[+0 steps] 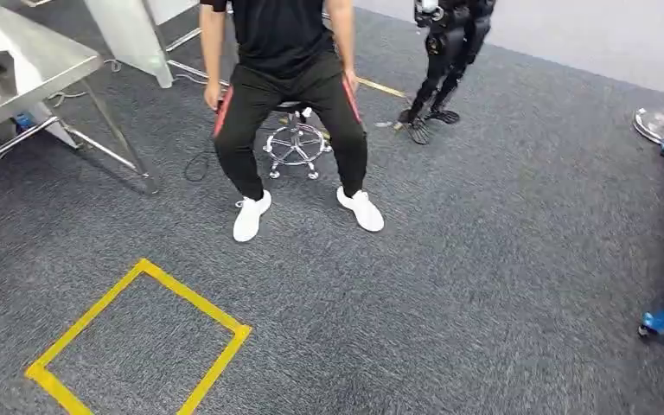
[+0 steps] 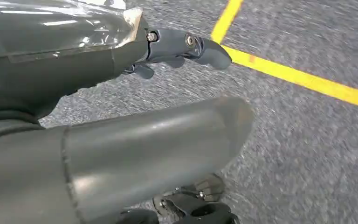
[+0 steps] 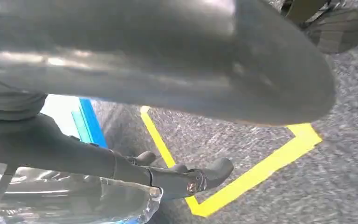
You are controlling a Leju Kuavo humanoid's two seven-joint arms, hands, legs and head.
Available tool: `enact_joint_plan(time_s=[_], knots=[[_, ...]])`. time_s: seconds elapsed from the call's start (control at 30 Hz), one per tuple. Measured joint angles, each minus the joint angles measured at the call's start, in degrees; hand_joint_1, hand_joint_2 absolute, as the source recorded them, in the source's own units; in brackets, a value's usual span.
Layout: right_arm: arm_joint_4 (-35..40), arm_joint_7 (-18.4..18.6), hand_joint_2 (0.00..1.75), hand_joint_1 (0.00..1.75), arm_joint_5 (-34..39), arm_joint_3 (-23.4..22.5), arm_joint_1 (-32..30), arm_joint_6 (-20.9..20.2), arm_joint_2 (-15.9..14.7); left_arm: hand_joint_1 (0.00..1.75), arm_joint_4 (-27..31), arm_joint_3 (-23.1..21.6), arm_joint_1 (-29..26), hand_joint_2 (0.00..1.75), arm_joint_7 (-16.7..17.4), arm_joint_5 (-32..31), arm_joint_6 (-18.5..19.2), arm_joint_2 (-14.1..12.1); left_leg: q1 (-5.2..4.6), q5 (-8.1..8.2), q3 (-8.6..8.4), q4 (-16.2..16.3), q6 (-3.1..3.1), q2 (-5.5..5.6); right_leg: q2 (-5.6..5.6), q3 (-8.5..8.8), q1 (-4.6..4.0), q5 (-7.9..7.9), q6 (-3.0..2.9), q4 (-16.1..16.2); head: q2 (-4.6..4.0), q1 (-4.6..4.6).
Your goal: Take the parts from the cabinet and place them on the table.
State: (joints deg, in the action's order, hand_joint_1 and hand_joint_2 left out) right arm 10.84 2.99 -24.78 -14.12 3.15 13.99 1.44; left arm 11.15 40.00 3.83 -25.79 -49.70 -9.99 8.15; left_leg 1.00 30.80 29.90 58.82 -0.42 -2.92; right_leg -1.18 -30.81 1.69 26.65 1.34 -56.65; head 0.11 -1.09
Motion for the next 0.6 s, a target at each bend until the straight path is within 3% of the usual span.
enact_joint_plan(time_s=[0.03, 0.07, 0.1, 0.13, 0.17, 0.2, 0.23, 0.27, 0.3, 0.33, 0.43, 0.47, 0.5, 0.53, 0.6], knots=[[0.0, 0.1, 0.00, 0.00, -0.1, 0.0, 0.0, 0.0, -0.1, 0.00, 0.0, 0.0, 0.0, 0.00, 0.0, 0.0, -0.1, 0.0, 0.10, 2.53, 1.50, 3.5, -0.01, 1.78, 0.40, -0.09, -0.11, -0.02, -0.36, 0.0, 0.00, 0.13], [0.0, 0.1, 0.00, 0.00, -0.1, 0.0, 0.1, -0.1, -0.1, 0.00, 0.0, 0.0, -0.2, 0.00, 0.0, 0.0, -0.1, 0.0, 0.10, 5.31, 3.89, 8.8, -0.06, 2.64, 1.10, -0.25, -0.29, -0.08, -0.63, 0.0, 0.00, 0.11], [0.0, 0.1, 0.00, 0.00, -0.1, 0.0, 0.1, -0.1, -0.1, 0.00, 0.0, 0.0, -0.4, 0.00, 0.0, 0.0, -0.1, 0.0, 0.10, 7.13, 6.07, 13.4, -0.09, 2.87, 1.86, -0.35, -0.46, -0.10, -0.65, 0.0, 0.00, 0.15], [0.0, 0.1, 0.00, 0.00, -0.1, 0.0, 0.1, -0.2, 0.0, 0.00, 0.0, 0.0, -0.5, 0.00, 0.0, 0.0, -0.1, 0.0, 0.10, 7.55, 7.36, 16.0, -0.06, 2.91, 2.60, -0.35, -0.62, -0.19, -0.81, -0.1, 0.00, 0.15], [0.0, 0.1, 0.00, 0.00, -0.1, 0.0, 0.0, -0.2, 0.0, 0.00, 0.0, 0.0, -0.6, 0.00, 0.1, -0.1, -0.1, 0.0, 0.11, 6.51, 7.45, 15.7, 0.05, 2.92, 3.38, -0.28, -0.68, -0.20, -0.81, -0.1, 0.00, 0.13], [0.0, 0.2, 0.00, 0.00, -0.1, 0.0, 0.0, -0.2, 0.0, 0.00, 0.0, 0.0, -0.6, 0.00, 0.1, -0.1, -0.1, 0.0, 0.11, 4.30, 6.41, 13.1, 0.20, 2.99, 4.15, -0.21, -0.70, -0.20, -0.80, -0.1, 0.00, 0.15], [0.0, 0.2, 0.00, 0.00, -0.1, 0.0, -0.1, -0.2, 0.0, 0.00, 0.0, 0.0, -0.6, 0.00, 0.2, -0.1, -0.1, 0.0, 0.13, 1.24, 4.21, 8.3, 0.39, 3.34, 5.01, -0.13, -0.70, -0.19, -0.78, -0.2, 0.00, 0.13], [0.0, 0.2, 0.00, 0.00, -0.1, 0.0, 0.0, -0.2, 0.0, 0.00, 0.0, 0.0, -0.5, 0.00, 0.2, -0.1, -0.1, 0.0, 0.19, -1.56, 1.66, 2.8, 0.63, 4.36, 5.84, -0.08, -0.69, -0.18, -0.75, -0.4, 0.00, 0.15], [0.0, 0.2, 0.00, 0.00, -0.1, 0.0, 0.0, -0.2, 0.1, 0.00, 0.0, 0.0, -0.5, 0.00, 0.3, -0.1, -0.1, 0.0, 0.44, -1.70, 0.17, -0.1, 1.02, 7.84, 6.47, -0.36, -0.61, -0.19, -0.71, -0.5, 0.00, 0.15], [0.0, 0.2, 0.00, 0.00, -0.1, 0.0, 0.3, -0.2, 0.1, 0.00, 0.0, 0.0, -0.6, 0.00, 0.3, -0.1, -0.1, 0.0, 0.54, -1.59, 0.13, -1.1, 1.05, 8.87, 6.96, -0.84, -1.37, -0.17, -0.34, -0.9, 0.00, 0.15], [0.0, 0.2, 0.00, 0.00, -0.1, 0.0, -0.1, -0.2, 0.1, 0.00, 0.0, 0.0, -0.4, 0.00, 0.4, -0.1, -0.1, 0.0, -0.40, -1.85, 0.36, -0.9, 1.84, 6.77, 8.92, -1.91, -0.51, -0.87, 1.12, -0.4, 0.00, 0.09], [0.0, 0.3, 0.00, 0.00, -0.1, 0.0, -0.1, -0.2, 0.0, 0.00, 0.0, 0.0, -0.3, 0.00, 0.4, -0.1, -0.1, 0.1, 0.23, -2.50, 0.06, -1.9, 2.64, 5.81, 8.81, -2.19, -1.04, -0.73, 1.46, -0.8, 0.00, 0.00], [0.0, 0.3, 0.00, 0.00, -0.1, 0.0, -0.2, -0.2, 0.2, 0.00, 0.0, 0.0, -0.2, 0.00, 0.4, -0.2, -0.1, 0.2, -0.07, -2.70, -0.10, -2.3, 2.89, 5.12, 5.30, -2.89, -0.84, -0.04, 1.38, -2.2, 0.00, 0.00], [0.0, 0.3, 0.00, 0.00, -0.1, 0.0, -0.2, -0.2, 0.2, 0.00, 0.0, 0.0, -0.1, 0.00, 0.4, -0.2, -0.1, 0.2, -0.08, -2.73, -0.07, -2.3, 3.28, 4.34, 3.14, -4.47, -0.96, 1.83, 1.09, -5.2, 0.00, -0.54], [0.0, 0.3, 0.00, 0.00, -0.1, 0.0, 0.1, -0.2, 0.2, 0.00, 0.0, 0.0, -0.2, 0.00, 0.5, -0.2, -0.1, 0.2, -0.29, -2.67, 0.05, -2.3, 3.35, 2.37, 2.11, -9.14, -0.89, 5.91, 0.88, -14.4, 0.00, -0.63]])
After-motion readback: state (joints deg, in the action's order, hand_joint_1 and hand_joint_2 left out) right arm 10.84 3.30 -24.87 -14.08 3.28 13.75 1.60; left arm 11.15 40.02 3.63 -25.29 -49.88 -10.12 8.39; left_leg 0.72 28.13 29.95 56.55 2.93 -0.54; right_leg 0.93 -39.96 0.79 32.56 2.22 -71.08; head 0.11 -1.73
